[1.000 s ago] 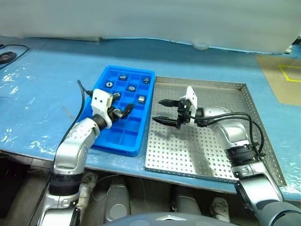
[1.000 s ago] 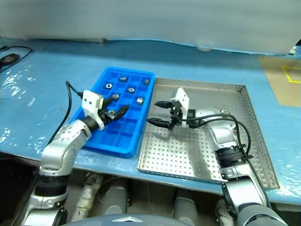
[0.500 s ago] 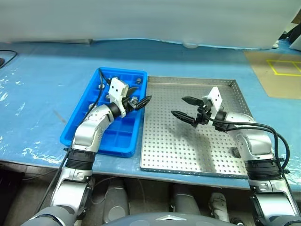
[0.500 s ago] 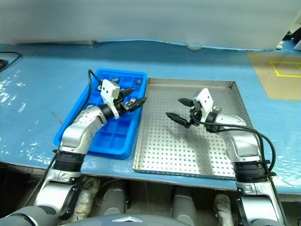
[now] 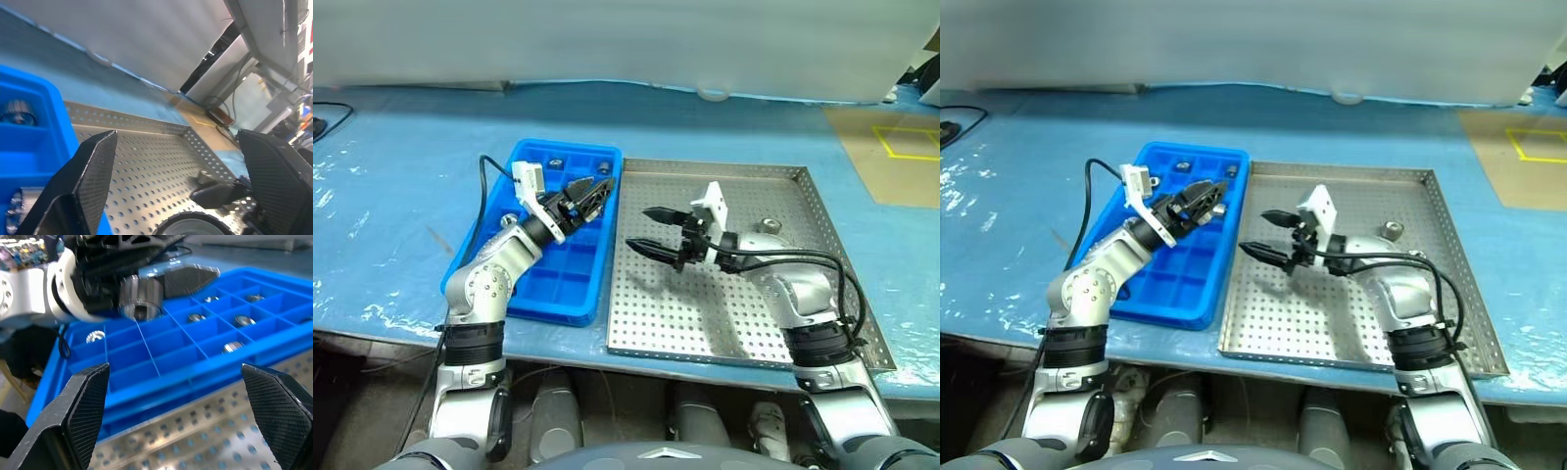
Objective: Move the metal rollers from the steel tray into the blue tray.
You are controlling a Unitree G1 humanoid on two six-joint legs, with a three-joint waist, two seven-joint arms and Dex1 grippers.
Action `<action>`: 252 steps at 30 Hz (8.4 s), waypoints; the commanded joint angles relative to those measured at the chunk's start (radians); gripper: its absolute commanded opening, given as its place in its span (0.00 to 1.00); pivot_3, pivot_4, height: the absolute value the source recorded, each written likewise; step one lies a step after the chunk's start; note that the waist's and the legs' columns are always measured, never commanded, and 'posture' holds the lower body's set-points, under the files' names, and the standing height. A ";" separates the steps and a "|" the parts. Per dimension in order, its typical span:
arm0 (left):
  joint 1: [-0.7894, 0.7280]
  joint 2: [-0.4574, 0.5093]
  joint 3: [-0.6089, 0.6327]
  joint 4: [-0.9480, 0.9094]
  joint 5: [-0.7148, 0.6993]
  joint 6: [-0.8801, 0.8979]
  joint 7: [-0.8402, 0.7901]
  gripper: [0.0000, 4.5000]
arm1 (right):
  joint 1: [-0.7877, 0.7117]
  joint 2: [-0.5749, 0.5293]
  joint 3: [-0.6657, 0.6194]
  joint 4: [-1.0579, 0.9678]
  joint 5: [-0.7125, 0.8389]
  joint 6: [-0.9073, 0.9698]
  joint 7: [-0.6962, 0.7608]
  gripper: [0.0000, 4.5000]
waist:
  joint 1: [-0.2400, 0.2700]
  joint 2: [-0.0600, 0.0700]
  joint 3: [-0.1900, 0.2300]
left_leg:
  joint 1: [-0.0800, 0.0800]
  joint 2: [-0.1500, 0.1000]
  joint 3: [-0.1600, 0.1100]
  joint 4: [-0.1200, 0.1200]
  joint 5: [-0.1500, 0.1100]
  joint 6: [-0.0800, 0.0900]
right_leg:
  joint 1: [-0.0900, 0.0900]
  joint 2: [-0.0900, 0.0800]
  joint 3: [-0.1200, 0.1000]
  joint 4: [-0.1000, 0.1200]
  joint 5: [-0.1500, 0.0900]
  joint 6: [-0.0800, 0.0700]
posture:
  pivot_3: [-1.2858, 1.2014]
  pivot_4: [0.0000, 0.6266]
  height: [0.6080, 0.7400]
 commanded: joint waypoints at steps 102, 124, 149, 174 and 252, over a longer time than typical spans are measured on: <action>0.069 0.264 -0.227 0.059 0.253 -0.402 -0.311 0.92 | -0.203 0.093 -0.069 0.321 -0.246 -0.278 -0.138 0.95 | 0.056 -0.002 0.000 | 0.001 0.006 -0.026 -0.012 0.019 -0.030 | -0.007 0.013 -0.011 0.027 -0.007 -0.016 | 0.50 0.24 1.00; -0.552 -0.167 -0.385 1.019 0.550 -0.748 -0.649 0.92 | 0.396 -0.151 -0.498 -0.458 -0.159 0.112 -0.472 0.95 | -0.122 -0.002 0.000 | 0.018 0.003 0.000 -0.004 0.005 -0.006 | 0.002 0.013 0.014 0.012 -0.008 -0.010 | 0.25 0.24 1.00; -0.789 -0.399 -0.264 1.404 0.800 -0.894 0.101 0.92 | 0.725 -0.093 -0.681 -0.751 -0.153 0.175 -0.635 0.95 | -0.427 0.001 -0.002 | -0.008 -0.014 0.000 0.014 -0.016 0.018 | 0.004 -0.007 0.011 -0.018 -0.008 0.019 | 0.12 0.24 1.00; -0.764 -0.408 -0.177 1.437 0.865 -0.725 0.546 0.92 | 0.907 0.021 -0.739 -0.876 -0.161 0.136 -0.693 0.95 | -0.613 0.002 -0.002 | -0.033 -0.037 -0.018 0.037 -0.033 0.033 | 0.010 -0.039 -0.016 -0.021 -0.017 0.042 | 0.07 0.24 1.00; 0.086 0.241 -0.214 0.097 0.607 -0.387 -0.060 0.41 | -0.086 -0.066 -0.021 0.179 -0.178 -0.270 -0.049 0.96 | 0.008 0.005 0.000 | -0.004 -0.012 -0.022 -0.004 0.003 0.001 | 0.015 -0.019 -0.034 0.001 -0.011 0.003 | 0.52 0.24 1.00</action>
